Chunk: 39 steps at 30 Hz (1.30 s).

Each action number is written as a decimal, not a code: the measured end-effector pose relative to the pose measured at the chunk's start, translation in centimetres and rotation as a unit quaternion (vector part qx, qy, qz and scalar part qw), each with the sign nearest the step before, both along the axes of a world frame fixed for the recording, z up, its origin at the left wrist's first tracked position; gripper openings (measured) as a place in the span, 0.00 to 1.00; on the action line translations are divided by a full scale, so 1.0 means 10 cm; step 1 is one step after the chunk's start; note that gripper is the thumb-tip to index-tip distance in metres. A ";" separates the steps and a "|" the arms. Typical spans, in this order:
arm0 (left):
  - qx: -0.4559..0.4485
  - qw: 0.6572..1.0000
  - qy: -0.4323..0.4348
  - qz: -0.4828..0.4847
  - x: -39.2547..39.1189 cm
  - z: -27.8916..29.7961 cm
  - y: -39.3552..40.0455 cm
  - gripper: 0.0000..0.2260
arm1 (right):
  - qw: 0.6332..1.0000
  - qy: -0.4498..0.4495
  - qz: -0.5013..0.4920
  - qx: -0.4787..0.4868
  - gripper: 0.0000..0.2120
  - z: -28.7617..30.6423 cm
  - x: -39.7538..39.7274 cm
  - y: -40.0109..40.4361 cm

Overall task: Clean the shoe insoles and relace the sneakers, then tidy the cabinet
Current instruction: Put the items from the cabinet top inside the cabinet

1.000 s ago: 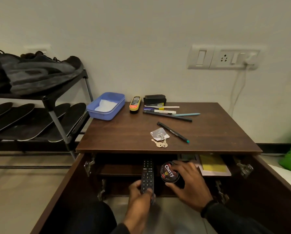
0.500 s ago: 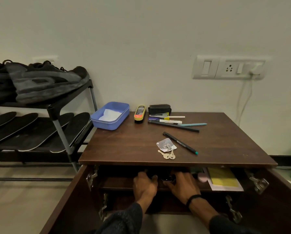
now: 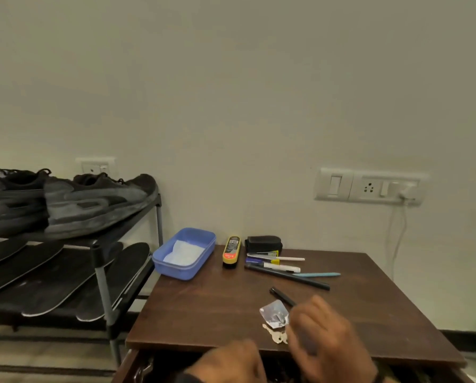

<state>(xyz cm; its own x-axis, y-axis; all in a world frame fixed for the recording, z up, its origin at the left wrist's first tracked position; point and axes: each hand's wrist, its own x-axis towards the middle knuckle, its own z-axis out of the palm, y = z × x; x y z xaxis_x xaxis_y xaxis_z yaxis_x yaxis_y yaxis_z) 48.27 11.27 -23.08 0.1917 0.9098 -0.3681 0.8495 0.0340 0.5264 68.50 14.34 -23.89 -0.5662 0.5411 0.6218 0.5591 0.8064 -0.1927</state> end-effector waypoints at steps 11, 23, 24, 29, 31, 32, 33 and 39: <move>0.319 0.923 0.000 0.215 -0.30 -0.10 1.29 0.20 | 0.963 -0.051 -0.221 -0.143 0.14 0.18 -0.29 1.72; 0.365 0.905 0.043 0.212 -0.34 -0.34 1.58 0.20 | 0.923 -0.136 -0.299 -0.201 0.26 0.19 -0.80 2.47; 0.367 0.904 0.046 0.214 -0.35 -0.35 1.57 0.21 | 0.915 -0.152 -0.306 -0.215 0.27 0.18 -0.83 2.50; 0.359 0.907 0.029 0.218 -0.35 -0.39 1.59 0.24 | 0.893 -0.133 -0.305 -0.303 0.24 0.29 -0.89 2.55; 0.343 0.911 0.017 0.229 -0.37 -0.37 1.61 0.27 | 0.891 -0.130 -0.289 -0.326 0.25 0.33 -0.86 2.57; 0.340 0.911 0.018 0.231 -0.38 -0.37 1.62 0.27 | 0.892 -0.127 -0.283 -0.328 0.25 0.34 -0.84 2.58; 0.340 0.911 0.018 0.231 -0.38 -0.37 1.62 0.27 | 0.897 -0.119 -0.281 -0.318 0.25 0.34 -0.83 2.58; 0.409 0.878 -0.059 0.242 -0.41 -0.45 1.69 0.21 | 0.947 -0.031 -0.241 -0.208 0.24 0.36 -0.74 2.42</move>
<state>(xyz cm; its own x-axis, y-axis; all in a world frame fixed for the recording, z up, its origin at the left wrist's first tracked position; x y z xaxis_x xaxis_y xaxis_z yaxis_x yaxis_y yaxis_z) 44.17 28.17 -27.62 -0.2975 0.8453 0.4438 0.7781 -0.0547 0.6258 61.07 38.57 -20.25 -0.2186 0.9375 0.2708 0.8641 0.3149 -0.3927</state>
